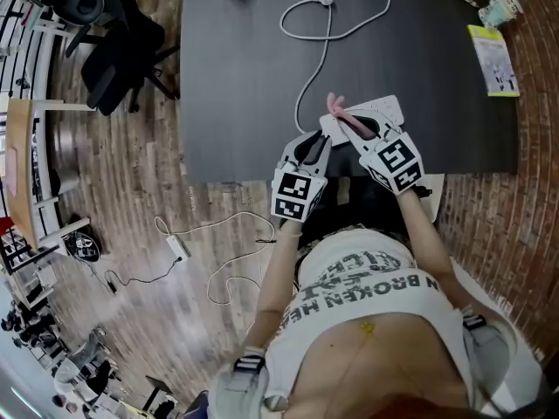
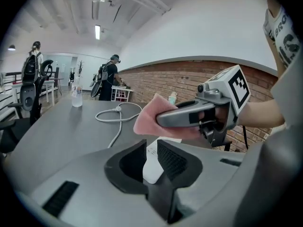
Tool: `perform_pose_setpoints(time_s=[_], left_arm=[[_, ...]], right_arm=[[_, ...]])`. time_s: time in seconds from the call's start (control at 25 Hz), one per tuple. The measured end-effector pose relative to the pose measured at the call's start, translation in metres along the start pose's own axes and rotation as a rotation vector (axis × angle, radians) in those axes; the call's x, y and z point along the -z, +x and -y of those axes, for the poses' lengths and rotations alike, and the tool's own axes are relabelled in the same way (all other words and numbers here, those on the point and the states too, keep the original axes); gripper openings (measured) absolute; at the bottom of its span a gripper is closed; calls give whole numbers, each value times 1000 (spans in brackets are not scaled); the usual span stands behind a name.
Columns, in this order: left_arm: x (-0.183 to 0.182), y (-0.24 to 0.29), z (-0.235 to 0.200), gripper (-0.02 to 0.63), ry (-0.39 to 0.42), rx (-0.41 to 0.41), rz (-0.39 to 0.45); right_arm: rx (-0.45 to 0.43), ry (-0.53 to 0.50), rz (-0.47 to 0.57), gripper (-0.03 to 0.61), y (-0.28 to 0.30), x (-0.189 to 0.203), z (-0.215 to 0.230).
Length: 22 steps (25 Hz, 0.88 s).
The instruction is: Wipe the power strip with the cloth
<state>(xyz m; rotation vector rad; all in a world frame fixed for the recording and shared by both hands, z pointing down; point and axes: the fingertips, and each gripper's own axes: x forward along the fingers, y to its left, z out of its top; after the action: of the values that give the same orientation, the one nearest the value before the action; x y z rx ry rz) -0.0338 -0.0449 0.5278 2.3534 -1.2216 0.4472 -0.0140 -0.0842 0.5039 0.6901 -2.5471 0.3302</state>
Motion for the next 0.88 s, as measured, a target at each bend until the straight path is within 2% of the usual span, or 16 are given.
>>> perform_pose_setpoints(time_s=[0.28, 0.4, 0.48, 0.68, 0.88], left_arm=[[50, 30, -1, 141, 17, 36, -156], [71, 45, 1, 226, 73, 63, -242], [84, 53, 0, 258, 122, 68, -308], [103, 70, -3, 278, 163, 70, -413], [108, 76, -5, 284, 173, 80, -430]], right_arm=[[-27, -24, -86, 17, 19, 27, 5], [-35, -44, -131, 17, 28, 36, 6], [-41, -57, -160, 17, 36, 42, 8], [-82, -82, -238, 17, 54, 62, 6], [-143, -91, -289, 17, 70, 74, -5]])
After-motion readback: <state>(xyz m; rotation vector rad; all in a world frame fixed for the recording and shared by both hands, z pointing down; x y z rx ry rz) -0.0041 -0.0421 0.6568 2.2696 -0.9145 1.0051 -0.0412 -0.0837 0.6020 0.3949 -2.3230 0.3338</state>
